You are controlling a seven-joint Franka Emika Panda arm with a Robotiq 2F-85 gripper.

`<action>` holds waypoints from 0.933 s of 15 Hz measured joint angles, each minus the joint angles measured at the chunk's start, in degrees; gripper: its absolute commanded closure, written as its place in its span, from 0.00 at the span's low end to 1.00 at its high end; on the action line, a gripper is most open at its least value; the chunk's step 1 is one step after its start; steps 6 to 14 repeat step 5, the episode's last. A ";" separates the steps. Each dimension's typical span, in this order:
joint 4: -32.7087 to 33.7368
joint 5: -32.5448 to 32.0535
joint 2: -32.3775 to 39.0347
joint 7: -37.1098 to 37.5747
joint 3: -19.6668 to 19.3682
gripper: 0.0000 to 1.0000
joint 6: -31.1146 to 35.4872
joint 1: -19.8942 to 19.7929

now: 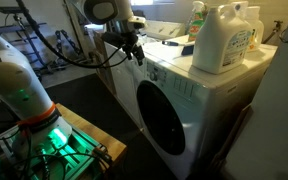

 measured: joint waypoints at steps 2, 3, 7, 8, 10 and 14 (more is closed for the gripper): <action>1.02 0.63 -2.67 -5.82 -3.69 0.00 -4.13 0.00; 1.11 0.76 -3.35 -7.11 -4.57 0.00 -4.85 0.00; 1.10 0.80 -3.57 -7.67 -4.82 0.00 -5.07 0.18; 1.10 0.80 -3.57 -7.67 -4.82 0.00 -5.07 0.18; 1.10 0.80 -3.57 -7.67 -4.82 0.00 -5.07 0.18; 1.10 0.80 -3.57 -7.67 -4.82 0.00 -5.07 0.18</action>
